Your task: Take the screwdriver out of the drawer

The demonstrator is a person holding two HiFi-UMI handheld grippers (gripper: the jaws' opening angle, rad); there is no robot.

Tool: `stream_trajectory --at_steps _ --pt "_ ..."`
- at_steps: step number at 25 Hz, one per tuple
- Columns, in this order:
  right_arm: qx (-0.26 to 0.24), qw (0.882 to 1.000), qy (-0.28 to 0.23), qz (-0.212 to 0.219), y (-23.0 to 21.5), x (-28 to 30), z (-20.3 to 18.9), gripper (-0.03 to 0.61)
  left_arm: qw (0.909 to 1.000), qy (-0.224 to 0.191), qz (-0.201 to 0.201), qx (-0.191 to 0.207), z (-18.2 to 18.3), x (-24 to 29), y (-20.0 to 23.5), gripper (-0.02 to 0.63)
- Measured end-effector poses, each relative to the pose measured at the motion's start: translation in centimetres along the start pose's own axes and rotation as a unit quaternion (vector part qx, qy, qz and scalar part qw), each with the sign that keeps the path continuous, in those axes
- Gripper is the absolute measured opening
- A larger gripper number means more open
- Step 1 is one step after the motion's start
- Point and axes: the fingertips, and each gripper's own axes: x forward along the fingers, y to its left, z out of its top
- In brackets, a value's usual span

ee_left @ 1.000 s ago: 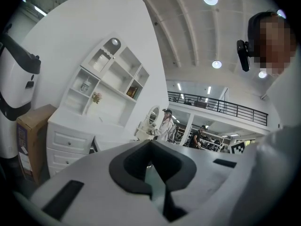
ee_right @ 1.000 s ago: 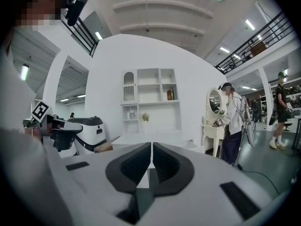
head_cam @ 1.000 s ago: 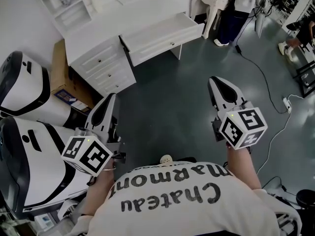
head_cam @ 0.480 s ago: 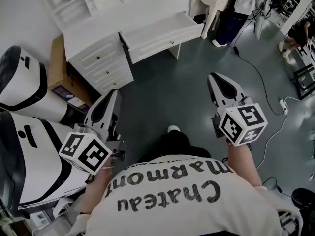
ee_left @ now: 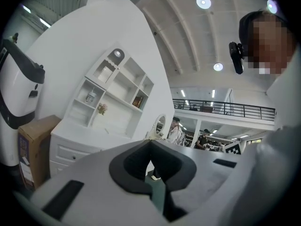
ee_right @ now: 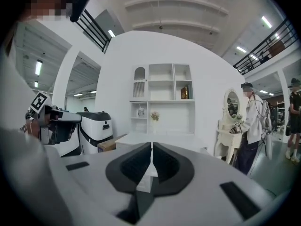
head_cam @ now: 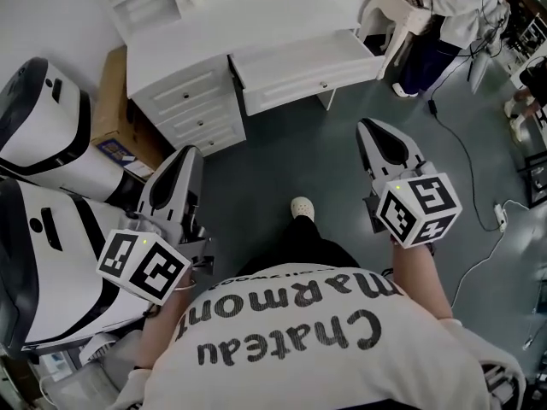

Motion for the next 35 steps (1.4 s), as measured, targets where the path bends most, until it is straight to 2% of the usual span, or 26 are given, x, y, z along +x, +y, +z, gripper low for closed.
stream_trajectory --at_steps 3,9,15,22,28,35 --pt "0.002 1.0 0.009 0.013 -2.0 4.2 -0.1 0.029 0.9999 0.0 0.011 0.008 0.4 3.4 1.5 0.023" --pt "-0.003 0.998 0.034 0.048 -6.6 13.4 0.4 0.029 0.9994 0.006 0.033 -0.009 0.7 11.9 4.7 0.023" --pt "-0.015 0.996 0.044 0.078 -11.5 22.0 1.8 0.029 0.9979 -0.012 0.061 -0.016 1.8 19.6 7.1 0.023" --pt "-0.027 0.991 0.061 0.114 -14.6 30.2 2.1 0.029 0.9942 -0.019 0.101 -0.028 2.3 25.0 10.8 0.023" --pt "-0.03 0.983 0.106 0.15 -16.4 35.1 -0.9 0.029 0.9876 -0.002 0.147 -0.055 0.5 27.7 13.5 0.023" --pt "-0.025 0.974 0.168 0.148 -19.5 39.8 -6.0 0.029 0.9795 0.048 0.181 -0.075 -2.2 29.9 16.1 0.023"
